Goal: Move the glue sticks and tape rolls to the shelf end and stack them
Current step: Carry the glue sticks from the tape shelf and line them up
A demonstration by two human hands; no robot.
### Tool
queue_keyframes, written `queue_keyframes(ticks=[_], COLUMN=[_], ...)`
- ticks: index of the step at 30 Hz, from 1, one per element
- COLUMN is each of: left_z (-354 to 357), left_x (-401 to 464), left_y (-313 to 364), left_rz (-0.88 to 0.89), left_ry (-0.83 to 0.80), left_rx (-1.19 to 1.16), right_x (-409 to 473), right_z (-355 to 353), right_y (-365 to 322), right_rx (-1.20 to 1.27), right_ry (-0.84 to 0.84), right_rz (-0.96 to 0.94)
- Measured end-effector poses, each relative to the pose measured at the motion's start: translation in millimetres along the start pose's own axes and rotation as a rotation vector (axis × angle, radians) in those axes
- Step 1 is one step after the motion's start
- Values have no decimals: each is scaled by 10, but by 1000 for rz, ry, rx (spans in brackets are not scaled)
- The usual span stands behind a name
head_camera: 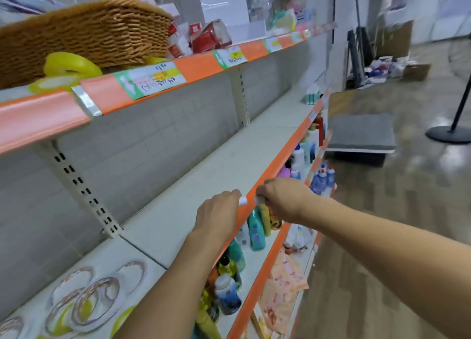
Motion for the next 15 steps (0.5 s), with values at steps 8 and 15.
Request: queue_keyframes(ticks=[8, 15], left_z=[389, 518], left_x=[1236, 2293], left_y=[537, 1140], left_rz=[161, 262], left_ry=[-23, -42], left_rx=[1, -14], right_x=[297, 613], right_z=[149, 310], right_y=[1126, 2272], right_rx=[-30, -34], right_ry=[-40, -31], right_rz=[144, 309])
Point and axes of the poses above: each hand's wrist, its own x-axis towards the middle knuckle, its own z-axis out of the palm, y = z × x, the point moved 3 cm from there along x, towards the middle knuckle, and after that the axes turned 3 degrees about y, right-handed, at the moved point
